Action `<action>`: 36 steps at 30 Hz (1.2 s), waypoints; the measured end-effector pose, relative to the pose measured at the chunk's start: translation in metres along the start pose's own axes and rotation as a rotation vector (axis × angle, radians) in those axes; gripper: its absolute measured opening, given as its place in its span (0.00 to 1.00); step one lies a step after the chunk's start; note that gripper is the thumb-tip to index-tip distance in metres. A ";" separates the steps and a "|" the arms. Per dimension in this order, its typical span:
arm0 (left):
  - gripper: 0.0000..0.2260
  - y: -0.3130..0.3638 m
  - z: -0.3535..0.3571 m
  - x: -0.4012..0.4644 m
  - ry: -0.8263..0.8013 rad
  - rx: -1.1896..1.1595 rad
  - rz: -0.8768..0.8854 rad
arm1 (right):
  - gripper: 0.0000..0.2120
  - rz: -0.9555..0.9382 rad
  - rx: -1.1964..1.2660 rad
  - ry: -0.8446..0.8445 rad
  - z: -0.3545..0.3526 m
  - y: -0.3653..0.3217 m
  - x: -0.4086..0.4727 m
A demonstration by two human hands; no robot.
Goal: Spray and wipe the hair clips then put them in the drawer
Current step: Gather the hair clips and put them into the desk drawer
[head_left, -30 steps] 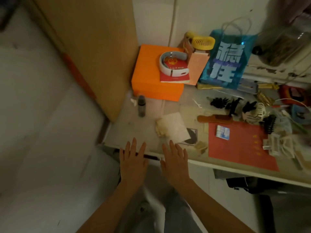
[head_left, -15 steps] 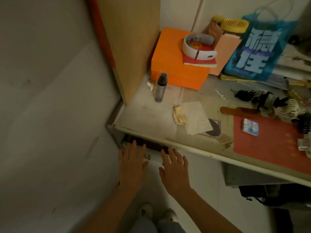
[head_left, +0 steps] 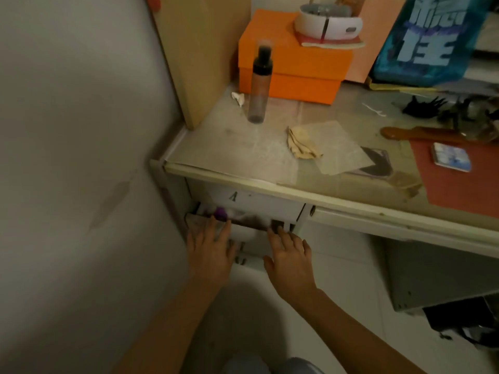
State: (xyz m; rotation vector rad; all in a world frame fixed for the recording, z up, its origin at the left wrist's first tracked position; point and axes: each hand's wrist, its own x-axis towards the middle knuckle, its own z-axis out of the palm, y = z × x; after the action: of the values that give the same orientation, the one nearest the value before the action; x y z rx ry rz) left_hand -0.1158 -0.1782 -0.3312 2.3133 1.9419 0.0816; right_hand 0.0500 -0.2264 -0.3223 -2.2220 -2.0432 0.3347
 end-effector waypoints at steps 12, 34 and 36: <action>0.26 -0.013 0.052 0.031 0.034 -0.040 0.040 | 0.30 0.005 -0.007 -0.035 0.045 0.018 0.024; 0.23 -0.024 0.053 -0.009 0.169 -0.079 0.121 | 0.29 0.032 -0.003 0.039 0.068 -0.001 -0.002; 0.23 -0.024 0.051 -0.014 0.167 -0.098 0.115 | 0.28 0.037 -0.008 0.033 0.067 -0.003 -0.006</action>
State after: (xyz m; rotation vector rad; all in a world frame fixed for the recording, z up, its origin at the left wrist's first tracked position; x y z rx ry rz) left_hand -0.1355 -0.1906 -0.3845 2.4204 1.8278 0.3831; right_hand 0.0309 -0.2367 -0.3864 -2.2567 -1.9930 0.2923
